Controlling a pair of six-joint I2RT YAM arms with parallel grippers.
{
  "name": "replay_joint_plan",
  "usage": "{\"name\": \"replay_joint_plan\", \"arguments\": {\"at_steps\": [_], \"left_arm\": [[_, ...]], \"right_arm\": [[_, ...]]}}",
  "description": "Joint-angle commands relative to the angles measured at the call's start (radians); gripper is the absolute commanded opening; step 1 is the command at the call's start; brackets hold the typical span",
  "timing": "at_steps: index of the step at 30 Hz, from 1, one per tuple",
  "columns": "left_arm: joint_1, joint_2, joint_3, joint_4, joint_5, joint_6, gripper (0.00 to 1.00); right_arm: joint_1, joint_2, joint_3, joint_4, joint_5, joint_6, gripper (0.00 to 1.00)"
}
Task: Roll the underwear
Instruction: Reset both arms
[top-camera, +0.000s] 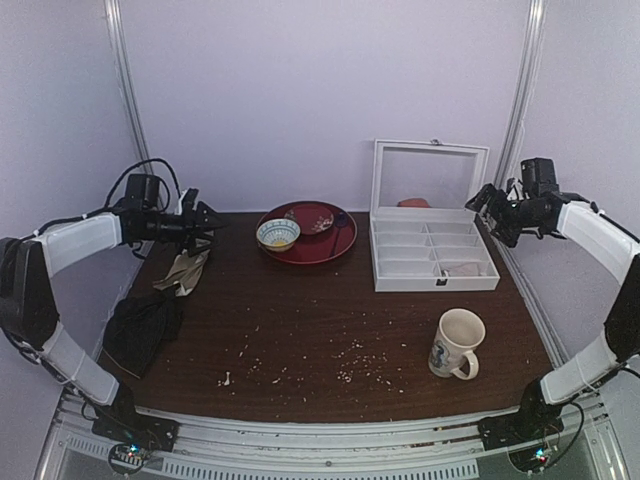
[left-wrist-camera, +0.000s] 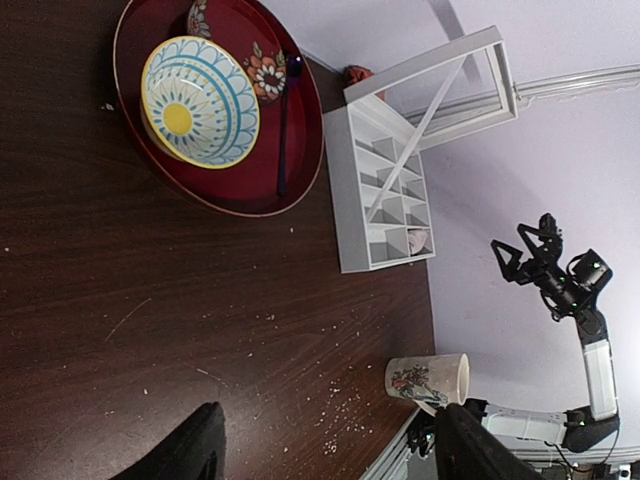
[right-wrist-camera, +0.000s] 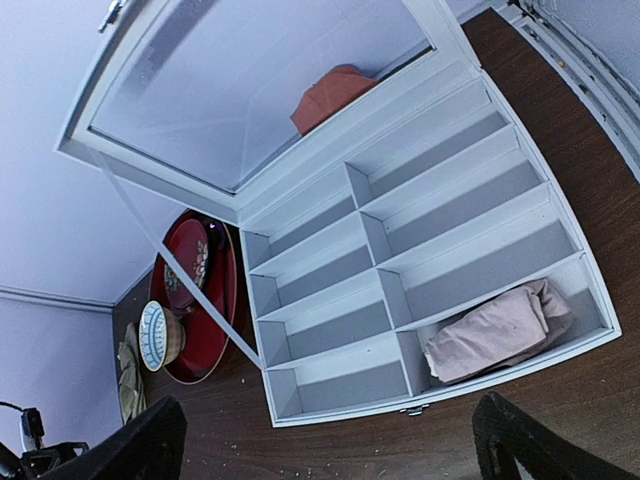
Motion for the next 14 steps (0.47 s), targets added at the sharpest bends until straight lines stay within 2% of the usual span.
{"name": "replay_joint_plan", "arguments": {"at_steps": [1,14], "left_arm": [[-0.028,-0.008,0.088,-0.129,-0.093,0.122,0.98],[-0.06,-0.001,0.115,-0.109,-0.091,0.123,0.98]], "right_arm": [[0.002,-0.073,-0.025,0.02,-0.072,-0.049,1.0],[0.004,-0.129,-0.051,0.011,-0.099,-0.09,1.0]]}}
